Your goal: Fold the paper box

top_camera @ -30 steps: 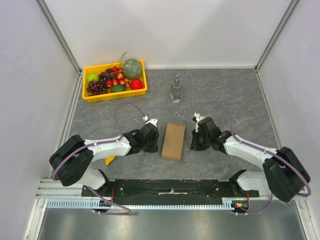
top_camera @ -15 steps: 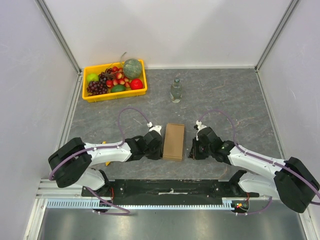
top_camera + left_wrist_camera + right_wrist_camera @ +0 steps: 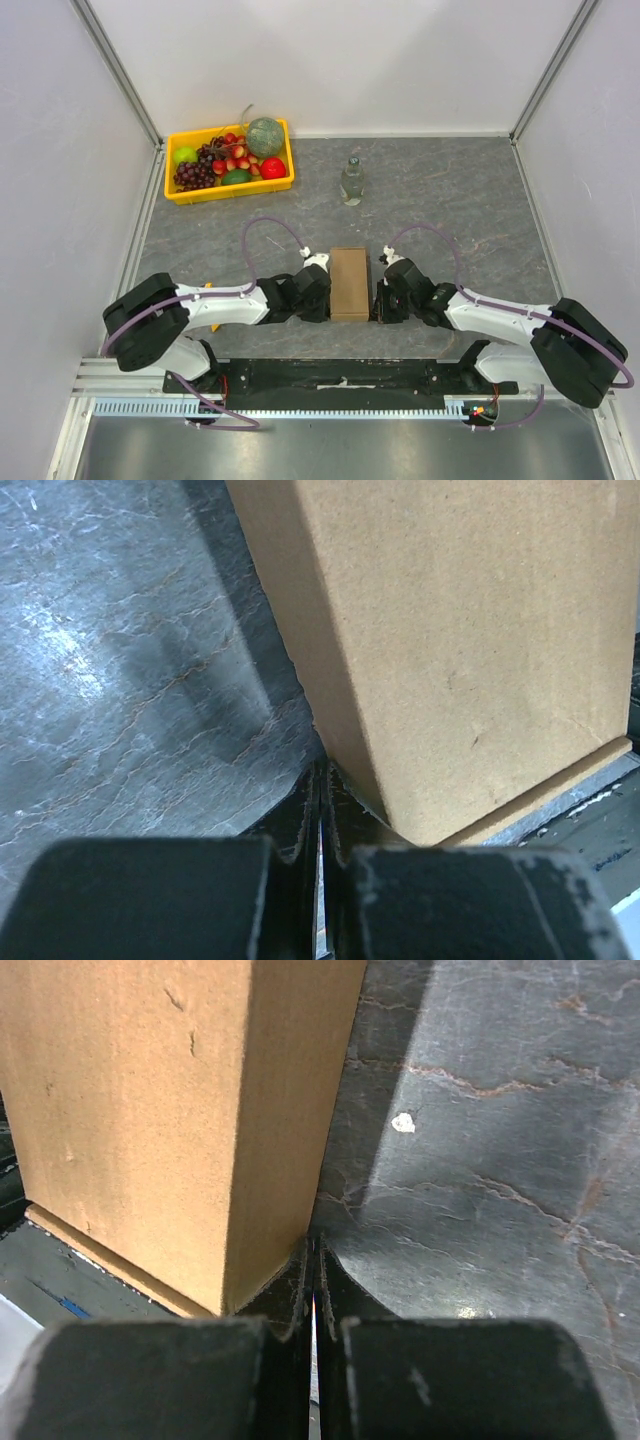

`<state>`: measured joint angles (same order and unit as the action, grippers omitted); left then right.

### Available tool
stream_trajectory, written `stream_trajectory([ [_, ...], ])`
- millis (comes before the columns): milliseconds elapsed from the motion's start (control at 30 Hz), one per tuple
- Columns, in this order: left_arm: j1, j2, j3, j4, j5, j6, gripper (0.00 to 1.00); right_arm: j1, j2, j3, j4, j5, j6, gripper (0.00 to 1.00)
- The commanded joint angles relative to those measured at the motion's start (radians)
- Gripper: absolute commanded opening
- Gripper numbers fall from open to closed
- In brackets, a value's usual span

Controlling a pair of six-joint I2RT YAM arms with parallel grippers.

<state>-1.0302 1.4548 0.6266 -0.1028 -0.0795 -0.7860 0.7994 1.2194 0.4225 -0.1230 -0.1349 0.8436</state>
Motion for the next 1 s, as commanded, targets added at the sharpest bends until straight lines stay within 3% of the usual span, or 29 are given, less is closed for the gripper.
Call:
stream_trajectory([
  [0,-0.047,0.041,0.045,0.008,-0.009,-0.053,0.02,0.026,0.014,0.024,0.065,0.0,0.043,0.0],
  [233,-0.14,0.13,0.097,0.023,-0.011,-0.11,0.02,0.037,-0.012,0.031,0.024,0.059,0.052,0.0],
  [433,-0.255,0.245,0.212,0.077,0.037,-0.145,0.02,0.02,-0.219,0.079,-0.314,0.547,0.094,0.03],
  [533,-0.327,0.306,0.297,0.098,0.069,-0.127,0.02,0.017,-0.34,0.122,-0.45,0.733,0.141,0.15],
  [667,-0.38,0.375,0.373,0.19,0.148,-0.061,0.02,0.012,-0.472,0.156,-0.507,0.833,0.143,0.29],
  [767,-0.38,0.323,0.355,0.19,0.097,-0.045,0.02,0.009,-0.501,0.173,-0.527,0.836,0.138,0.32],
  [967,-0.3,0.043,0.2,0.118,-0.02,0.013,0.02,0.007,-0.485,0.16,-0.534,0.785,0.15,0.3],
])
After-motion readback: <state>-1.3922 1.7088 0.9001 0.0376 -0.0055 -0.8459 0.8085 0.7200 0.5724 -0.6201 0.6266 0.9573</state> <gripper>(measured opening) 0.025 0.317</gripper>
